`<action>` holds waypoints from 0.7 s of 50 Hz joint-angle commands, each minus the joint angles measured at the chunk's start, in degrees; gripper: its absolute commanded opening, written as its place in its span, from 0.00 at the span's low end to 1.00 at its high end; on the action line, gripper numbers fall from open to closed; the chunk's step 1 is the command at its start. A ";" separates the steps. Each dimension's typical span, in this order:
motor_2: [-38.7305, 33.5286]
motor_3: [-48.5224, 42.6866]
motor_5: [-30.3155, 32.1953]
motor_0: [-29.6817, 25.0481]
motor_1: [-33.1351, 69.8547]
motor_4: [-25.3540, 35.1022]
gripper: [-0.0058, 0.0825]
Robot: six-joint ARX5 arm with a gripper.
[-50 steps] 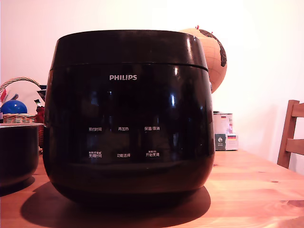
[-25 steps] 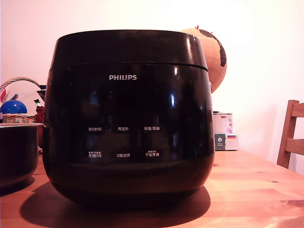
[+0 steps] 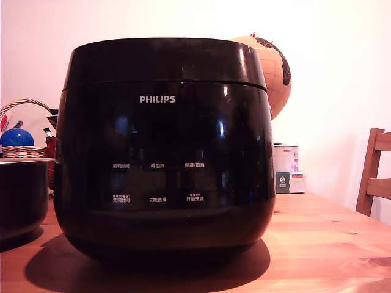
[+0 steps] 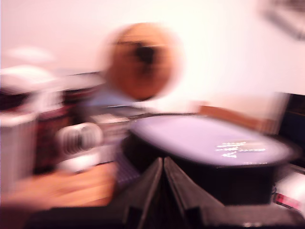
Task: Open the rice cooker by pressing the large metal button on the top of its lid with medium force
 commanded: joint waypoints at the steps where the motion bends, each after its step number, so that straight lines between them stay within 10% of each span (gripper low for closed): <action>1: 1.20 -0.85 -0.33 -0.79 -0.50 2.75 0.04; 24: 9.55 -3.96 1.73 -5.49 12.41 10.88 0.04; 35: 15.56 -3.93 14.32 -10.19 24.09 9.88 0.04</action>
